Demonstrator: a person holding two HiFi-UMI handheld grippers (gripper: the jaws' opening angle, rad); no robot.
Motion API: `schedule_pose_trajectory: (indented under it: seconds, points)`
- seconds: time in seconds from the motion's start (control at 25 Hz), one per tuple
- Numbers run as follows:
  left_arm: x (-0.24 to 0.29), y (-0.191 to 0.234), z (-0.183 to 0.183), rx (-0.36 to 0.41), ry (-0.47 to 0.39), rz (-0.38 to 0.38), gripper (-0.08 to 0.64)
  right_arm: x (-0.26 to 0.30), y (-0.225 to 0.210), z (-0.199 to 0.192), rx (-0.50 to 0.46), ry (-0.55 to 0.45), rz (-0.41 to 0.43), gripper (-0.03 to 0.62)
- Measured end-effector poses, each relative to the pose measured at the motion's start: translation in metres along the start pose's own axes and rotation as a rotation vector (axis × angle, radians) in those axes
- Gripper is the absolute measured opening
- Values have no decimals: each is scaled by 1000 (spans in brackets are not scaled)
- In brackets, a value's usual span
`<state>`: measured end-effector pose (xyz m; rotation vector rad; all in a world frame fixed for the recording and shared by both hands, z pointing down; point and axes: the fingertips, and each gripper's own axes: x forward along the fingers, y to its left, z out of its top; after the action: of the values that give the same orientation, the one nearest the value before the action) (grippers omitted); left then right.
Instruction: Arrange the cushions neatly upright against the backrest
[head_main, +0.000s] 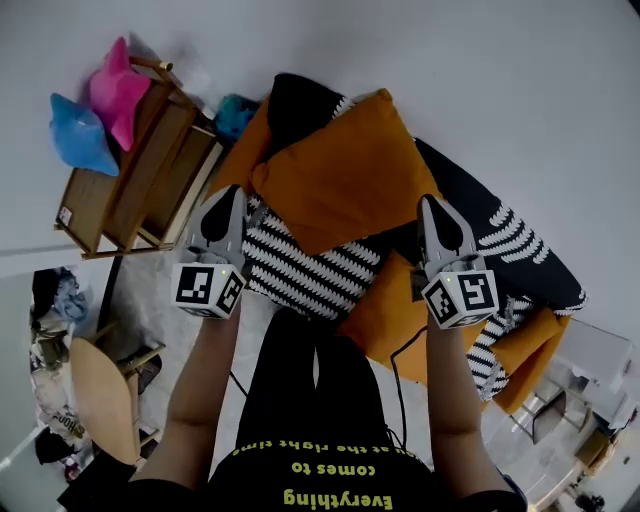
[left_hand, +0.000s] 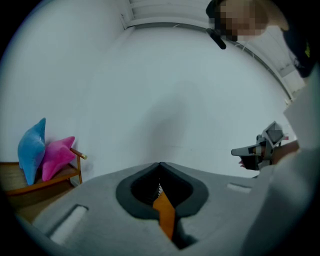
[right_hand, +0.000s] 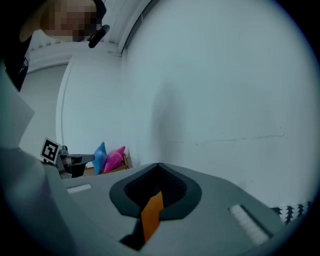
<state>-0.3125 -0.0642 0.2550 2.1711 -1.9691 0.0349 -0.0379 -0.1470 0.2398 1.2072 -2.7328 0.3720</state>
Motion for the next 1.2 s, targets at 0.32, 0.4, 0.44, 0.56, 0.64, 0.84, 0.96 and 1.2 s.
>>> schedule_pose_trajectory:
  seconds: [0.32, 0.4, 0.44, 0.56, 0.64, 0.84, 0.96, 1.2]
  points:
    - [42, 9, -37, -36, 13, 4, 0, 100, -45, -38, -36, 70, 39, 108]
    - [45, 12, -46, -60, 14, 22, 0, 125, -60, -57, -46, 102, 30, 115]
    - [46, 12, -51, -69, 15, 32, 0, 137, -68, -68, -47, 122, 24, 123]
    - [45, 14, -67, -84, 23, 59, 0, 168, -90, -100, -50, 185, 6, 147]
    - [46, 20, -77, -87, 30, 79, 0, 185, -101, -117, -57, 217, -7, 162]
    - [51, 35, -102, -105, 61, 98, 29, 215, -119, -150, -91, 292, -45, 205]
    - [53, 39, -110, -104, 78, 99, 41, 228, -122, -163, -146, 343, -68, 221]
    - [51, 48, -124, -106, 104, 104, 51, 233, -122, -175, -156, 392, -59, 149]
